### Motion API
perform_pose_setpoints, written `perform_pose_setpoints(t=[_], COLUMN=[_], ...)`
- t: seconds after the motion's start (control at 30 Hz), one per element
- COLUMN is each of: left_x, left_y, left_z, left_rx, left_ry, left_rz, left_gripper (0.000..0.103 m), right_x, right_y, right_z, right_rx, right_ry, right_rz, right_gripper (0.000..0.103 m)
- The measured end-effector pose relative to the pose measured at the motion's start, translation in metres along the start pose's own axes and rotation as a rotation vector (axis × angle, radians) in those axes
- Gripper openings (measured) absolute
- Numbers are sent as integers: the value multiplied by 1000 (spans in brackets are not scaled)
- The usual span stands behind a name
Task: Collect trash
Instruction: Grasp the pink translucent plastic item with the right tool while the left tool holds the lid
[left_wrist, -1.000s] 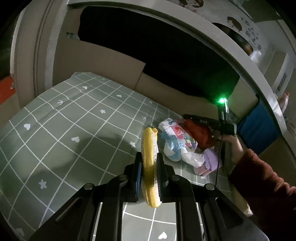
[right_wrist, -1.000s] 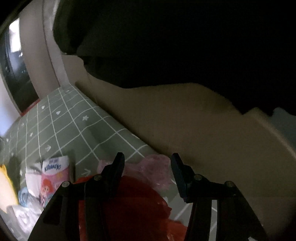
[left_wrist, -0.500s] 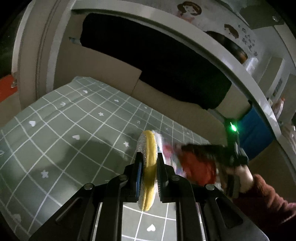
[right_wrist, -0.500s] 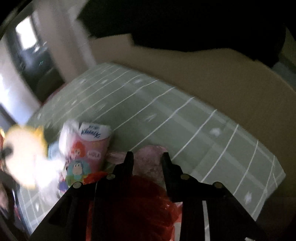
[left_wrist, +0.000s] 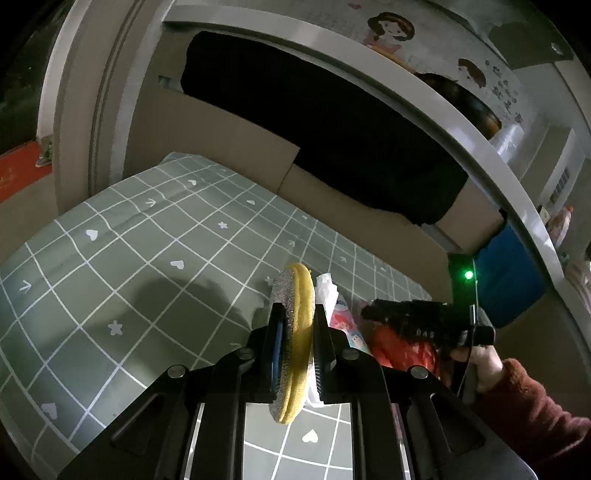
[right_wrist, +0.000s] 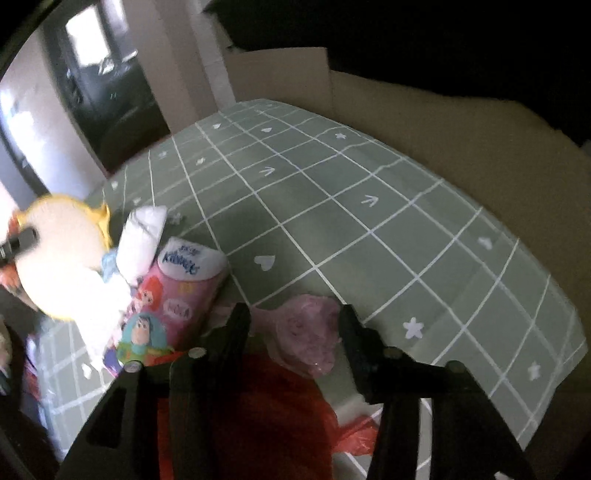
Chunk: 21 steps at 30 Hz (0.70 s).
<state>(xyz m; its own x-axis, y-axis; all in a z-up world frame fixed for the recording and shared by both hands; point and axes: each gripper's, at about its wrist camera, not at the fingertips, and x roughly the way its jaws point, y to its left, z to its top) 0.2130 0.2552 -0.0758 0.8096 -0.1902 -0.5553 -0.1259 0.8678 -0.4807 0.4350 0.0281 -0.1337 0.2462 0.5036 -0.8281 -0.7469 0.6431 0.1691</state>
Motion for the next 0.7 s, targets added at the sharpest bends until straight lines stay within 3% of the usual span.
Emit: perform_pose_setpoints(t=[0.03, 0.23, 0.47, 0.7], left_x=[0, -11, -45, -72], left_y=[-1, -18, -45, -79], left_z=[0, 5, 11, 10], left_rx=[4, 45, 73, 127], left_ry=[-2, -44, -115, -190], left_rz=[1, -5, -31, -53], left_gripper=[15, 14, 15, 14], right_x=[-5, -54, -129, -183], right_y=[1, 36, 60, 86], right_z=[-1, -8, -14, -34], right_rx=[0, -80, -81, -81], right_ry=[-12, -156, -334, -451], right_rz=[-25, -187, -232, -253], right_gripper=[29, 29, 28, 28])
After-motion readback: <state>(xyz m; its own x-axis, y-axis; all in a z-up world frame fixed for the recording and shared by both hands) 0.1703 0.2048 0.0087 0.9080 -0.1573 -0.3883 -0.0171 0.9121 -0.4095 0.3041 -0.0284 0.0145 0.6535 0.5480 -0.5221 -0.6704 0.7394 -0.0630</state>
